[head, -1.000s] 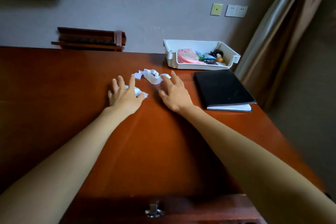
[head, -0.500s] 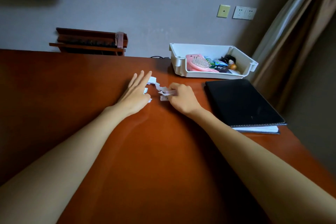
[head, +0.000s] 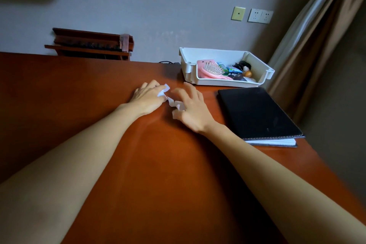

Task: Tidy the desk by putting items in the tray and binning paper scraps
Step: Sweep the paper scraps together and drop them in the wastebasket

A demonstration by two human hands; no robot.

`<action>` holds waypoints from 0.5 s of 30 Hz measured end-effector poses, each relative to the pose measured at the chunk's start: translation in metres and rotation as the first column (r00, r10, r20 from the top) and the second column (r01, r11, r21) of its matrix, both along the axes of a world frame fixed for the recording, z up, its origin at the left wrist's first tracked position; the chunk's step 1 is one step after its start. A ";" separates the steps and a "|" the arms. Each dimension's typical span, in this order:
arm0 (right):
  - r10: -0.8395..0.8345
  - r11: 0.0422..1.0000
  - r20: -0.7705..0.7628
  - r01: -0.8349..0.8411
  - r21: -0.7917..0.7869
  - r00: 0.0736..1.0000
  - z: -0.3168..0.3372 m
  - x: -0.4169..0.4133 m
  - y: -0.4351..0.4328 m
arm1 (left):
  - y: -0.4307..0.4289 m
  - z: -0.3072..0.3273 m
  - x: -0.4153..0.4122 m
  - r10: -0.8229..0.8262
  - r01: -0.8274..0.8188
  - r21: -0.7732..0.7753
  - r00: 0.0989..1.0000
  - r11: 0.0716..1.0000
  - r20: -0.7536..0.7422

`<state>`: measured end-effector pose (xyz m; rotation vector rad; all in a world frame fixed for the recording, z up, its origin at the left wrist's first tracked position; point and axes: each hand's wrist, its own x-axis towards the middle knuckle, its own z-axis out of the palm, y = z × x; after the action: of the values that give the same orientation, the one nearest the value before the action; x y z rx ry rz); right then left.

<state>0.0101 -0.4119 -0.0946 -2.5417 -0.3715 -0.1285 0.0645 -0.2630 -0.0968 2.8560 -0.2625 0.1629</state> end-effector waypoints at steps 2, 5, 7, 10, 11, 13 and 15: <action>-0.008 0.989 -0.042 0.002 -0.146 0.999 -0.002 0.002 0.003 | -0.001 -0.002 0.001 0.013 -0.013 0.005 0.999 1.000 0.046; -0.027 0.962 0.014 0.030 -0.272 1.000 -0.005 0.002 0.005 | -0.002 -0.004 -0.005 0.062 -0.057 -0.044 0.992 0.997 0.110; -0.040 0.948 0.101 0.070 -0.311 0.994 -0.005 0.000 0.005 | -0.004 -0.004 -0.013 0.081 -0.072 -0.070 0.986 0.995 0.143; -0.046 0.947 0.176 0.099 -0.304 0.983 -0.003 -0.008 0.004 | -0.007 -0.004 -0.027 0.099 -0.089 -0.068 0.983 0.994 0.157; -0.046 0.948 0.182 0.100 -0.302 0.982 -0.003 -0.011 0.004 | -0.008 -0.003 -0.033 0.116 -0.105 -0.075 0.979 0.992 0.165; -0.059 0.941 0.195 0.120 -0.318 0.979 -0.002 -0.018 0.003 | -0.010 -0.003 -0.047 0.149 -0.129 -0.122 0.974 0.984 0.172; -0.068 0.936 0.218 0.138 -0.323 0.974 -0.001 -0.026 0.001 | -0.010 -0.002 -0.063 0.171 -0.130 -0.230 0.971 0.964 0.169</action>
<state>-0.0161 -0.4114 -0.0955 -2.8982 -0.3630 -0.3998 0.0016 -0.2732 -0.0987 2.6421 -0.0566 0.4638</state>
